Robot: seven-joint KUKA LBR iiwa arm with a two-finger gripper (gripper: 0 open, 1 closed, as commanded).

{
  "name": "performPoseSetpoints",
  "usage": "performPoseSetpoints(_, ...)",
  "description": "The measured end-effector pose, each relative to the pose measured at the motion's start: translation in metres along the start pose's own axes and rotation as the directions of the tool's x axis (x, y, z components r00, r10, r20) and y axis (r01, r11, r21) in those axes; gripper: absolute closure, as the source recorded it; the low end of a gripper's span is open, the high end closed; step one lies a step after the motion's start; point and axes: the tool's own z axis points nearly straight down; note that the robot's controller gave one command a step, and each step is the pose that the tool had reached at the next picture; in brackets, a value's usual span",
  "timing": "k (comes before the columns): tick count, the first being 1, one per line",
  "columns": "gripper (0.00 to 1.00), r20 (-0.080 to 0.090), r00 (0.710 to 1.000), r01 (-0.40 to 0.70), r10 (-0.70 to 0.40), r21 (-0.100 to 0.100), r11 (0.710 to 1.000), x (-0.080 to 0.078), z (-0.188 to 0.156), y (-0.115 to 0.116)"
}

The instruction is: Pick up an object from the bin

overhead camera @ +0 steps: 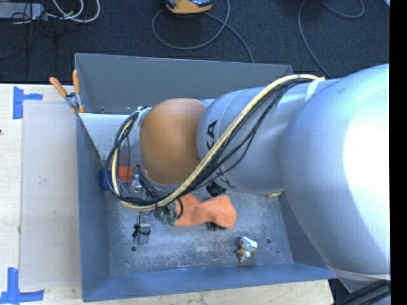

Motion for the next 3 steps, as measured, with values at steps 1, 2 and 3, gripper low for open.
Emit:
performPoseSetpoints(1,0.00,0.006,1.000,-0.004,0.004,-0.001,1.000,-0.001,-0.004,-0.001)
performPoseSetpoints(2,0.00,-0.001,1.000,0.015,-0.015,0.000,1.000,-0.004,-0.028,-0.037)
performPoseSetpoints(3,0.00,0.002,0.997,-0.082,0.082,0.000,0.997,0.004,-0.057,-0.065)
